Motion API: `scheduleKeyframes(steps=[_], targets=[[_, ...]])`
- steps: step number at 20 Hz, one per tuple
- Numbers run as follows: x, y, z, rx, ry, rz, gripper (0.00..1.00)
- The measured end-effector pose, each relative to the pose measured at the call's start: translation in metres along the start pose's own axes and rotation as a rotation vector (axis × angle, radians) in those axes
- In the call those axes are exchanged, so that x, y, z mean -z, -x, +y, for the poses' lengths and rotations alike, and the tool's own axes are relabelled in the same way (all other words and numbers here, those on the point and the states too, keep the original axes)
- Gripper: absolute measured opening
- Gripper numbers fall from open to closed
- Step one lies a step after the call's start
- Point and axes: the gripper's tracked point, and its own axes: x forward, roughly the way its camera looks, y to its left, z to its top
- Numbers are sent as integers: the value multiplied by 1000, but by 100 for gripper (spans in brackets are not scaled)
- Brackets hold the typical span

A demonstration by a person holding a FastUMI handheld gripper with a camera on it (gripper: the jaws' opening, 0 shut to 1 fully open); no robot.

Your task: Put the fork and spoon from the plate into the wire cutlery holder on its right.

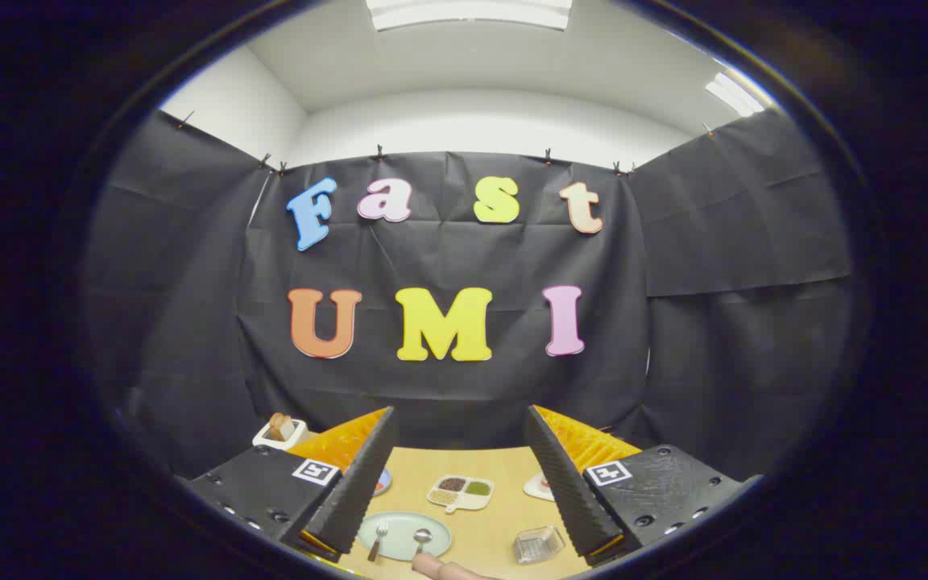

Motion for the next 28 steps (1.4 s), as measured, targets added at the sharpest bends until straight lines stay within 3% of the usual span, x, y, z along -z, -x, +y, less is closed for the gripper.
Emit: scheduleKeyframes(steps=[4,8,13,18,28], targets=[[7,-2,1,12,-3,15,95],[35,-12,-16,38,-7,93,95],[84,-15,-16,6,13,189,95],[152,-25,2,-41,47,328,95],[330,-51,31,-45,34,692,96]])
